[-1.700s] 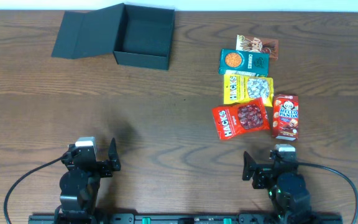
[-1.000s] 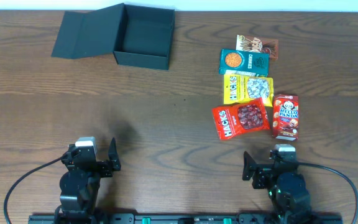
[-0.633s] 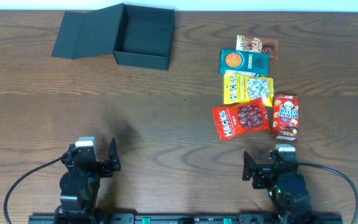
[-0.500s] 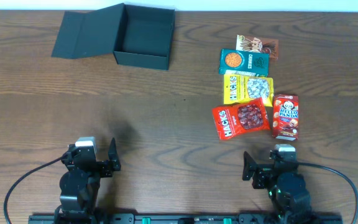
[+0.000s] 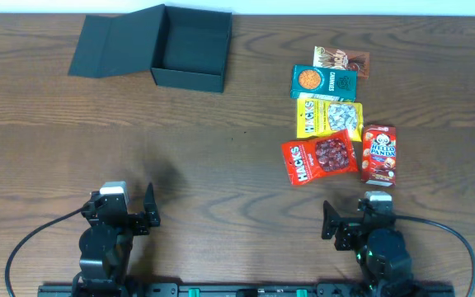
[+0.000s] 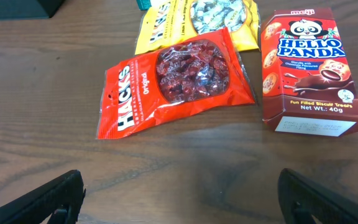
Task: Pack container
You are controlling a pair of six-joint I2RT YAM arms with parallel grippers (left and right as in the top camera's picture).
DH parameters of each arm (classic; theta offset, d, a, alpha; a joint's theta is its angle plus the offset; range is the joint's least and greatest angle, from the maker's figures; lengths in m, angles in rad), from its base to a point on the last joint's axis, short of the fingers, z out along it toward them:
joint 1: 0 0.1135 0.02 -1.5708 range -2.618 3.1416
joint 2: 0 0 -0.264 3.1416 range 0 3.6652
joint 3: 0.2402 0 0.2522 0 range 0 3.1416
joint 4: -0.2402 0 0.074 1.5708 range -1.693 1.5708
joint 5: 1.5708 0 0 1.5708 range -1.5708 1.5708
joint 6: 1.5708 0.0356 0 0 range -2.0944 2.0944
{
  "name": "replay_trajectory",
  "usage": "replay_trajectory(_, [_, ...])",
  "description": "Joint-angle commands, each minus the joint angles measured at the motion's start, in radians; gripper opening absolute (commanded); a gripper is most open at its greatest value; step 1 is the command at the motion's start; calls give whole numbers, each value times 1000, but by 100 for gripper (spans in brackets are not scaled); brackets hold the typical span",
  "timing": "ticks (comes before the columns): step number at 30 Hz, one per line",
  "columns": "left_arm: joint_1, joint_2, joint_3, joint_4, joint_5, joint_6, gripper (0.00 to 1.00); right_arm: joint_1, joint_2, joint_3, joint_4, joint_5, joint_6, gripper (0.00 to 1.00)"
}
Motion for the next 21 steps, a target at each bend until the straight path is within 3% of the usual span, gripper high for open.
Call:
replay_trajectory(1, [3,-7,-19,2,16,-13,95,-7,-11,-14,0,-3,-4,99])
replay_trajectory(7, [3,-7,-19,3,210,-165,95,-7,-11,-13,0,-3,-4,99])
replay_trajectory(16, [3,-7,-19,54,428,-275,95,-7,-11,-13,0,-4,-4,99])
replay_trajectory(21, [3,-7,-19,50,547,-275,95,-7,-11,-14,0,-4,-4,99])
